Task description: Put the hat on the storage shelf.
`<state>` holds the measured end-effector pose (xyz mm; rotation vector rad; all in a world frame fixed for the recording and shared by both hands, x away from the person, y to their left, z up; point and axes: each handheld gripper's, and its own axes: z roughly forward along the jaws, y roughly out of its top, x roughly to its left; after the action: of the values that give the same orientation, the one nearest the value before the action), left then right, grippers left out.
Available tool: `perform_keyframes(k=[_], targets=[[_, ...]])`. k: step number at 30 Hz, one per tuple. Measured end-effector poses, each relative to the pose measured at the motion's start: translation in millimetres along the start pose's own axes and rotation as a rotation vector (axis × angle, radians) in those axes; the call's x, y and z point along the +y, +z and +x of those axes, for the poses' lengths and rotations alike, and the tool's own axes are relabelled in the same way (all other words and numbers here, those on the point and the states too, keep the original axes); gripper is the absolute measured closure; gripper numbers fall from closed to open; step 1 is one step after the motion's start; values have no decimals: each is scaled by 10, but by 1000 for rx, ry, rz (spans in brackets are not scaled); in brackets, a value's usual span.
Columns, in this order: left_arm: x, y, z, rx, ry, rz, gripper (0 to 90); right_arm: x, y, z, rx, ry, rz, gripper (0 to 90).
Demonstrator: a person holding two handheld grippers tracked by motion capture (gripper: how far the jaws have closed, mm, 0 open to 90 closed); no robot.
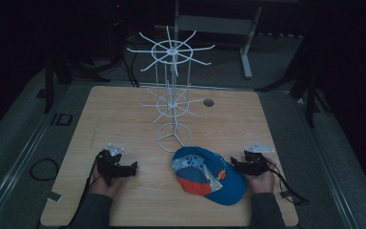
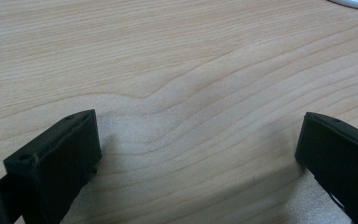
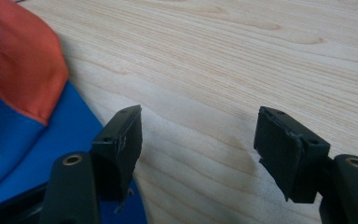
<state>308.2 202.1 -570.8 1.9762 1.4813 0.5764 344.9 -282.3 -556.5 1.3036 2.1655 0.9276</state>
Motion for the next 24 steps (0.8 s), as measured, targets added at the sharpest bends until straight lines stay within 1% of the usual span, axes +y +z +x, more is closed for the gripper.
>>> perform_keyframes(k=[3, 6, 9, 10, 11, 12, 13, 14, 15, 16, 17, 18, 19, 20, 24], targets=[[3, 2, -1, 0, 0, 1, 0, 5, -15, 11, 2, -5, -1, 322], [4, 3, -1, 0, 0, 0, 0, 53, -22, -8, 29, 7, -9, 331], [3, 3, -1, 0, 1, 0, 0, 98, -42, -5, 41, -6, -7, 332], [3, 3, -2, 0, 0, 0, 0, 137, -61, 12, 59, -25, -5, 335], [3, 3, -2, 0, 0, 0, 0, 137, -61, 12, 59, -25, -5, 335], [3, 3, -2, 0, 0, 0, 1, 183, -88, 33, 86, -36, -5, 335], [3, 3, -2, 0, 0, 0, 0, 183, -88, 33, 86, -36, -5, 335], [3, 3, -2, 0, 0, 0, 0, 233, -128, 51, 117, -44, -11, 335], [3, 3, -2, 0, 0, 0, 1, 233, -128, 51, 117, -44, -11, 335], [2, 2, -2, 0, -1, 0, 1, 284, -166, 68, 137, -56, -12, 335], [2, 2, -2, 0, -1, 0, 1, 284, -166, 68, 137, -56, -12, 335], [0, 1, -3, -1, -1, -1, 1, 330, -198, 83, 150, -75, -4, 341], [0, 1, -3, -1, -1, -1, 1, 330, -198, 83, 150, -75, -4, 341], [0, 1, -3, -1, 0, -1, 1, 370, -226, 105, 139, -104, 10, 342], [-1, -1, -3, -2, 1, 0, 1, 400, -253, 131, 142, -123, 23, 352]])
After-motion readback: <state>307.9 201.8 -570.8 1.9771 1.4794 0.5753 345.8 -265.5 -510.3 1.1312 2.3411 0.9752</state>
